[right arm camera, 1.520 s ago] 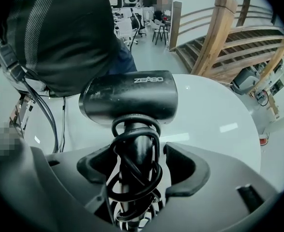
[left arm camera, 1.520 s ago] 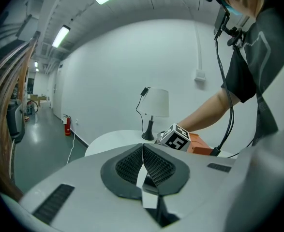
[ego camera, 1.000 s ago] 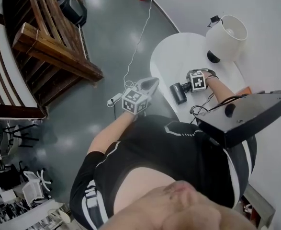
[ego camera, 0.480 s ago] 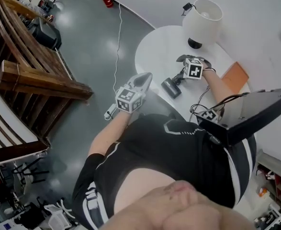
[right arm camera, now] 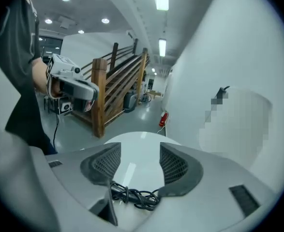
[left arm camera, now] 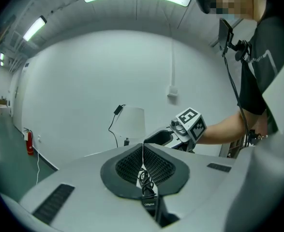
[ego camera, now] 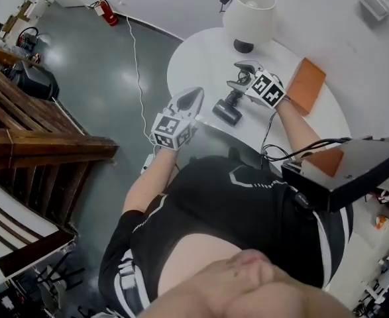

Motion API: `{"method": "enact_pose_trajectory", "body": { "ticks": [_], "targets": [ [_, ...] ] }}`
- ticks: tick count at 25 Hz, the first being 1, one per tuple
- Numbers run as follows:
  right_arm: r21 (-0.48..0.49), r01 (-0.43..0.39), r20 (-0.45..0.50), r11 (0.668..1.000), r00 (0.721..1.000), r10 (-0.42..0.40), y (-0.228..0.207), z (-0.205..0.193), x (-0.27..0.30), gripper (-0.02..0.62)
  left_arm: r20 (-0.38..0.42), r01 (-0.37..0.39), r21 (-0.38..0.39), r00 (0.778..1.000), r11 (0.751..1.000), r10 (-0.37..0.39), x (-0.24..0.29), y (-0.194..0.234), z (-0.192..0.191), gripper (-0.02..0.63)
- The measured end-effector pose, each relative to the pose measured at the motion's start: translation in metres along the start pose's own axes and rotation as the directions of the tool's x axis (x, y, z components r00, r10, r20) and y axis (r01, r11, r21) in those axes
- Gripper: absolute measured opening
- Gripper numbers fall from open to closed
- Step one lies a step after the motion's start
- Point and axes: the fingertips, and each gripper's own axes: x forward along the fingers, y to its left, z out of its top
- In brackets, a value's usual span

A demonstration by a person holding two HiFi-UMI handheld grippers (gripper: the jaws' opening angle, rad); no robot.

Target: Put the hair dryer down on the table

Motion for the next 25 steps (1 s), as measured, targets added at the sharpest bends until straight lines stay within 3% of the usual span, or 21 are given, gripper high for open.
{"method": "enact_pose_trajectory", "body": {
  "ticks": [2, 6, 8, 13, 21, 25],
  "targets": [
    [0.042, 0.07, 0.062, 0.997, 0.995, -0.073, -0.003, 0.014, -0.015, 0.222, 0.016, 0.022, -0.019, 1.0, 1.0, -0.022, 0.005, -0.002, 0.003, 0.032],
    [0.168, 0.222, 0.149, 0.96, 0.957, -0.248, -0.012, 0.038, -0.053, 0.19, 0.02, 0.069, -0.009, 0.997, 0.998, -0.069, 0.011, -0.009, 0.014, 0.032],
    [0.224, 0.319, 0.18, 0.921, 0.915, -0.361, -0.02, 0.048, -0.077, 0.165, 0.028, 0.095, 0.005, 0.995, 0.996, -0.095, 0.015, -0.012, 0.022, 0.032],
    [0.397, 0.484, 0.2, 0.78, 0.783, -0.588, -0.032, 0.052, -0.133, 0.126, 0.052, 0.131, -0.01, 0.99, 0.991, -0.131, 0.022, -0.018, 0.035, 0.032],
    [0.494, 0.597, 0.11, 0.632, 0.678, -0.726, -0.015, 0.036, -0.183, 0.121, 0.065, 0.196, 0.034, 0.978, 0.98, -0.198, 0.032, -0.038, 0.056, 0.032],
    [0.517, 0.66, 0.069, 0.545, 0.602, -0.796, -0.004, 0.028, -0.211, 0.104, 0.061, 0.231, 0.038, 0.971, 0.972, -0.233, 0.037, -0.049, 0.059, 0.032]
  ]
}}
